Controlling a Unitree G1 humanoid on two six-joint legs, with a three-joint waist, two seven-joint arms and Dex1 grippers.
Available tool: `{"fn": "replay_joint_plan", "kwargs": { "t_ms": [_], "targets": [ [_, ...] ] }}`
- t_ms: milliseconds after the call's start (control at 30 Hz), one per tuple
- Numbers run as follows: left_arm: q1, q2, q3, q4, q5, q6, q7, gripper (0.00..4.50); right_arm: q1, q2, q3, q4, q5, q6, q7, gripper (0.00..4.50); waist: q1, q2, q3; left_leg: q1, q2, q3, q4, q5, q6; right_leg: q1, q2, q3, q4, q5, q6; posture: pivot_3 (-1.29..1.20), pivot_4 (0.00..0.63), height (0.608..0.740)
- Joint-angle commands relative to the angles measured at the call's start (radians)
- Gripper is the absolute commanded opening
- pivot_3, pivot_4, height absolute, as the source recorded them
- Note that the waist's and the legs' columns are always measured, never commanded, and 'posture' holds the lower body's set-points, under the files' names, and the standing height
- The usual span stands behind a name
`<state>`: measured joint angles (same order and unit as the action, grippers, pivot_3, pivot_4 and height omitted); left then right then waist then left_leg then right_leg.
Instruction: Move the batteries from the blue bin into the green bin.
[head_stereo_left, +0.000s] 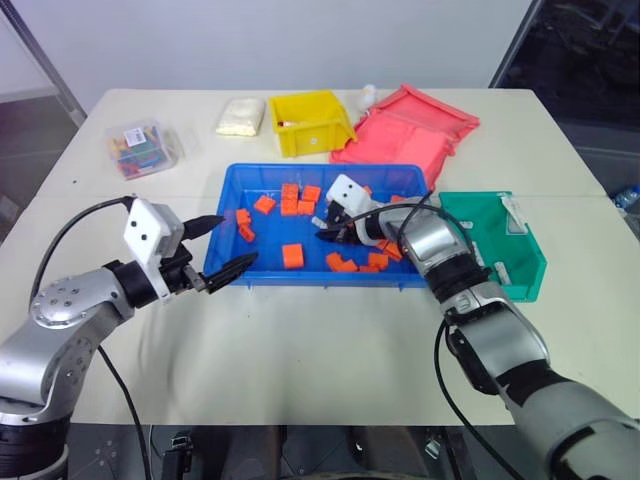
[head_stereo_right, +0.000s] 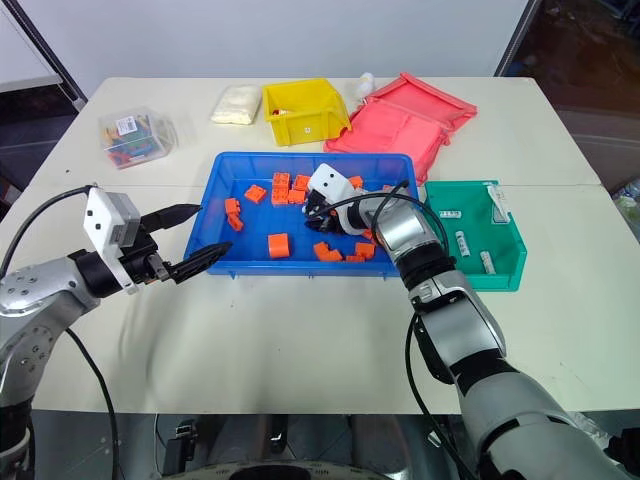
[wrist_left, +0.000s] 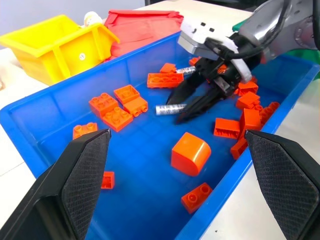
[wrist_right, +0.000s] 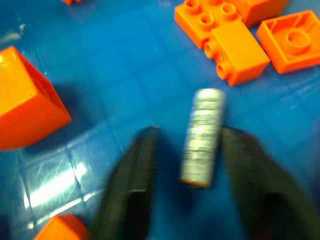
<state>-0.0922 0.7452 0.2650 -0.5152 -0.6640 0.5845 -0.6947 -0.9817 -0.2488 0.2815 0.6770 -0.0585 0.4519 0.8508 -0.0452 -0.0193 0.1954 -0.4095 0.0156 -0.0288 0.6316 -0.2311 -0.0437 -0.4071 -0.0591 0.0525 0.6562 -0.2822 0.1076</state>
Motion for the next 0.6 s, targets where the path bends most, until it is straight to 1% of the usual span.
{"fn": "replay_joint_plan", "kwargs": {
  "t_ms": [33,200,367,467,600],
  "targets": [
    [0.005,0.024,0.039,-0.044,-0.024,0.007,-0.014,4.5,-0.01,0.004,-0.011,0.019,-0.003,0.008,-0.009,0.07,0.001,0.0,0.0,0.0,0.0,0.0,0.0,0.0,0.0,0.0,0.0,0.0,0.0,0.0,0.0,0.0,0.15,0.74],
    [-0.003,0.039,0.048,-0.042,-0.033,0.01,-0.024,4.5,-0.018,-0.023,-0.022,-0.035,-0.001,0.019,0.004,0.08,0.0,0.0,0.0,0.0,0.0,0.0,0.0,0.0,0.0,0.0,0.0,0.0,0.0,0.0,0.0,0.0,0.15,0.74],
    [-0.092,0.011,0.072,-0.005,-0.095,0.017,-0.001,4.5,-0.08,-0.119,-0.098,-0.24,0.042,0.114,0.021,0.08,0.004,0.0,0.001,-0.002,0.0,0.0,0.0,0.0,0.0,-0.001,-0.001,0.0,0.0,0.0,0.0,0.0,0.15,0.74],
    [-0.15,0.009,0.034,0.032,-0.09,0.014,-0.023,4.5,-0.077,-0.256,-0.157,-0.467,0.084,0.273,0.069,0.08,0.008,0.001,0.001,-0.002,-0.001,0.0,0.0,0.0,0.0,-0.001,-0.001,0.0,0.0,0.0,0.0,0.0,0.15,0.74],
    [-0.213,-0.005,-0.034,0.081,-0.088,0.01,-0.074,4.5,0.026,-0.432,-0.229,-0.715,0.108,0.464,0.064,0.08,0.013,-0.001,0.0,-0.002,-0.001,-0.001,-0.001,0.0,0.0,-0.001,-0.001,-0.001,-0.002,0.0,0.0,0.0,0.15,0.74]
  ]
}}
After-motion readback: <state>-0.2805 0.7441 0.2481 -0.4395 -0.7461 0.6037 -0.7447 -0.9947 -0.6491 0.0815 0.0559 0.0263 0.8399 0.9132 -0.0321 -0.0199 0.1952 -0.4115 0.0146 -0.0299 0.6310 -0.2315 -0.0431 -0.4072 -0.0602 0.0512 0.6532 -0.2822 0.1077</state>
